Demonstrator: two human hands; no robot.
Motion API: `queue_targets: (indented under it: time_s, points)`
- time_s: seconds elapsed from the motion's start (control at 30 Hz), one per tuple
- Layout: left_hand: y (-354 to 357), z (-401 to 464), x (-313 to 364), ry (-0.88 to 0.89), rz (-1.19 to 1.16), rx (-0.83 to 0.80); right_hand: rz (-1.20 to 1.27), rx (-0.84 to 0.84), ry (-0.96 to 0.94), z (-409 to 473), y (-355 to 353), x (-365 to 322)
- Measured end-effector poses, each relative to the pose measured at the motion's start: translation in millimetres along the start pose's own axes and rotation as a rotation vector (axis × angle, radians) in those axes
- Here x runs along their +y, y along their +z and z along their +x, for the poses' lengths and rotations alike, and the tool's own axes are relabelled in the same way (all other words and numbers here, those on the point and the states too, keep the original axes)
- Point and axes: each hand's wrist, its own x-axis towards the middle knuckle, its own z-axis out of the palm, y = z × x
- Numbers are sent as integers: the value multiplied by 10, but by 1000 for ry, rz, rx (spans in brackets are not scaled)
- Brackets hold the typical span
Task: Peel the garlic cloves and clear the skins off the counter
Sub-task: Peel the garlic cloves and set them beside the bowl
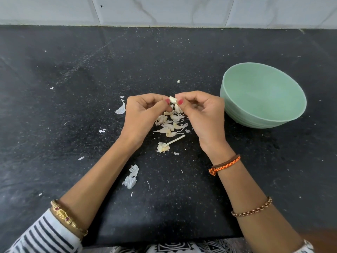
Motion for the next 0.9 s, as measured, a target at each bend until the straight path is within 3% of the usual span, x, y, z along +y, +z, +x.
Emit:
queue_targets:
  time_s: [0.37, 0.57, 0.67, 0.77, 0.9]
  points:
    - [-11, 12, -1, -20, 0, 14, -242, -19, -199, 28, 0, 69]
    - [31, 13, -7, -57, -71, 49, -228, -42, -218, 2, 13, 56]
    - [37, 20, 12, -84, -130, 41, -90, -106, -85, 5, -9, -21]
    - [24, 29, 18, -101, -107, 58, 342, -167, 247, 12, -26, -116]
    - [-11, 44, 9, -71, -80, 86, 294, -165, 325, 6, -23, -108]
